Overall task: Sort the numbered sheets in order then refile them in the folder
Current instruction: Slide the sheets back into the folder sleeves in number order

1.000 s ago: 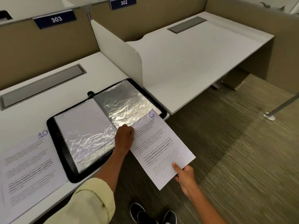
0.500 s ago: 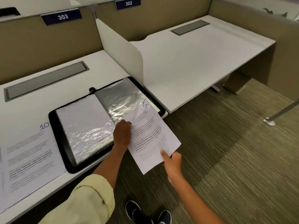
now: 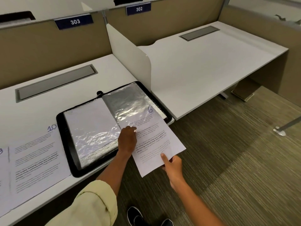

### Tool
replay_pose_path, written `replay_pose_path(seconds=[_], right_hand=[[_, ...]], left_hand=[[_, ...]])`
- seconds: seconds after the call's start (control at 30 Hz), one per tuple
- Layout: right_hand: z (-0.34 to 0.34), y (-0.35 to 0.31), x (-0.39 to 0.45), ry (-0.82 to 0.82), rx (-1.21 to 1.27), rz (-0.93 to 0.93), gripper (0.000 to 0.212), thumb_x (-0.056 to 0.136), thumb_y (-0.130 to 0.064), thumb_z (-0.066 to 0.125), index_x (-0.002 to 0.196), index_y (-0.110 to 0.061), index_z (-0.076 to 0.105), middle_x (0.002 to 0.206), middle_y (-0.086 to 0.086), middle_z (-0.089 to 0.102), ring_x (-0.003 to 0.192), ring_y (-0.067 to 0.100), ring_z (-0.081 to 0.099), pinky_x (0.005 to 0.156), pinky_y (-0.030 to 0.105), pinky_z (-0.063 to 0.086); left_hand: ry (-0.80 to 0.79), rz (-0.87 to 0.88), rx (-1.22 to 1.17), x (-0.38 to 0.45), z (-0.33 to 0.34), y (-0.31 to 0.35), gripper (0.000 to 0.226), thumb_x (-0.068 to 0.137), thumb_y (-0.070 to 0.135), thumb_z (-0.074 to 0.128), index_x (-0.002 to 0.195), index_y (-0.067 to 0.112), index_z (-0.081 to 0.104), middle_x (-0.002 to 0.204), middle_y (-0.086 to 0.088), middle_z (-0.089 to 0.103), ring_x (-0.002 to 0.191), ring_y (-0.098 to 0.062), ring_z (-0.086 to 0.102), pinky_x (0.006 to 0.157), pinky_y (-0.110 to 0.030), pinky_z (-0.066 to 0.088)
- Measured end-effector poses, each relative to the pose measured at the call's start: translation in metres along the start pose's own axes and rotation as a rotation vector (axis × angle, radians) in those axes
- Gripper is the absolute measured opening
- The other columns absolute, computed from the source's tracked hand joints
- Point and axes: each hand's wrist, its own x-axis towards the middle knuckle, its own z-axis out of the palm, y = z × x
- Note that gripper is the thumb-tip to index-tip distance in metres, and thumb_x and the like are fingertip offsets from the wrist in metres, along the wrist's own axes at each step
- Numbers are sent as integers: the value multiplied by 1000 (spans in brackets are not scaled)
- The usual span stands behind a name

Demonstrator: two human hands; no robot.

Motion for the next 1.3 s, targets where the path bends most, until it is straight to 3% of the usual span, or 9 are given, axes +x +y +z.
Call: replay_pose_path(seconds=[0.2,0.57,0.77,0.9,1.07,1.3], right_hand=[[4,6,-1,40,-22,28,6,95,-13,64,101,-15,63,105,3,71,97,18,69,76,34,60],[23,-1,0,75,-70,-4,7,96,-18,63,102,-14,62,101,3,71,89,16,70,75,34,61],[29,-3,-9,101,-131,-44,7,96,-21,64,98,-14,62,98,2,70,84,15,70,64,22,54],[28,-3,-13,101,-181,-101,8,94,-21,66,88,-16,66,90,1,71,78,13,71,60,19,53],[24,1,-13,95,-203,-134,9,94,-18,67,85,-19,67,89,-1,72,78,9,71,60,18,54],[19,-7,5,97,-194,-91,12,94,-22,68,87,-12,66,90,4,71,82,15,71,59,18,53]], left_hand=[[-72,29,100,12,3,5,40,93,13,55,133,18,57,116,-6,57,109,-26,53,83,-41,52],[2,99,61,48,-5,23,35,99,21,52,133,16,56,106,-10,61,91,-28,63,76,-39,51],[43,156,56,61,-3,40,33,98,21,54,130,12,58,103,-11,65,86,-30,65,72,-42,56],[96,193,37,69,-3,54,27,96,14,57,121,8,64,105,-13,66,84,-29,67,69,-41,57],[138,235,64,81,2,60,11,92,6,58,85,5,67,92,-9,60,70,-23,58,53,-39,54],[84,317,-79,80,15,78,6,89,9,63,87,7,68,94,-7,61,85,-22,56,67,-38,54]])
